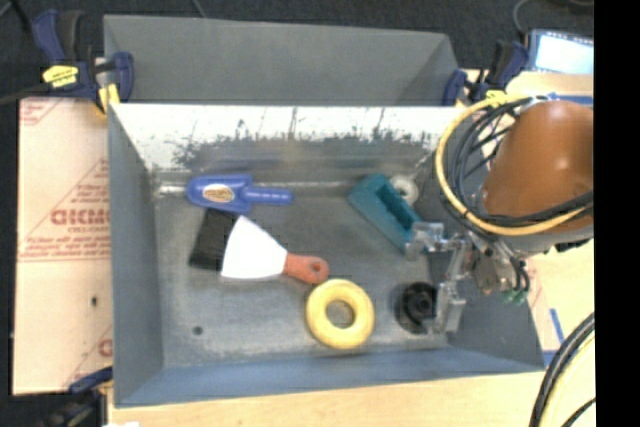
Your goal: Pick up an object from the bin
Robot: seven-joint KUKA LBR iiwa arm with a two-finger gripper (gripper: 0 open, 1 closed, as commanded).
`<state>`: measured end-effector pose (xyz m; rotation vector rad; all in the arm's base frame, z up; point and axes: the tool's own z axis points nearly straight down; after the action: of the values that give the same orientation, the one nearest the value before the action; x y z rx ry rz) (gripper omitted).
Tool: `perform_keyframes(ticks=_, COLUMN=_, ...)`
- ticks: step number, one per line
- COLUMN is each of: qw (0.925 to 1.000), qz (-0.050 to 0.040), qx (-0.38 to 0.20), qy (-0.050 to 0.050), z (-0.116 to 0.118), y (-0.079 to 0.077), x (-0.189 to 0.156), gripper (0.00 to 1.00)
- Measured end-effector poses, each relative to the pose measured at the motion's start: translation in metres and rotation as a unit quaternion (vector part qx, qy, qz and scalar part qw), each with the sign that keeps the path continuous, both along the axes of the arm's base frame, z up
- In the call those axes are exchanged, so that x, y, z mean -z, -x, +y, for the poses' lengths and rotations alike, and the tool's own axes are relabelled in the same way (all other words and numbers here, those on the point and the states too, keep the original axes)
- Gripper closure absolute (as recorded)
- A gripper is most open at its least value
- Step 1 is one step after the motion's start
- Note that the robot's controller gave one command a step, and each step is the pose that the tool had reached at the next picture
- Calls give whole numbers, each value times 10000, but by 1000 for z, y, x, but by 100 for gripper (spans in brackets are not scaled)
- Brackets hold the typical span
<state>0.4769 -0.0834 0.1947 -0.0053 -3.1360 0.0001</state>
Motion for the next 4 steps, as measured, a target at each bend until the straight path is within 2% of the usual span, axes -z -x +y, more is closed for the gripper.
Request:
perform_keyframes(ticks=1, qw=10000, qz=-35, qx=-14, qy=5, z=0, y=-1, x=-4, gripper=0)
perform_keyframes(ticks=2, qw=9999, qz=-70, qx=-127, qy=13, z=-10, y=-27, x=45, gripper=0)
perform_keyframes(ticks=3, qw=9998, qz=-39, qx=-180, qy=9, z=-15, y=-43, x=99, gripper=0)
perform_keyframes(ticks=4, qw=9929, qz=-84, qx=-1184, qy=-2, z=-62, y=-29, x=123, gripper=100)
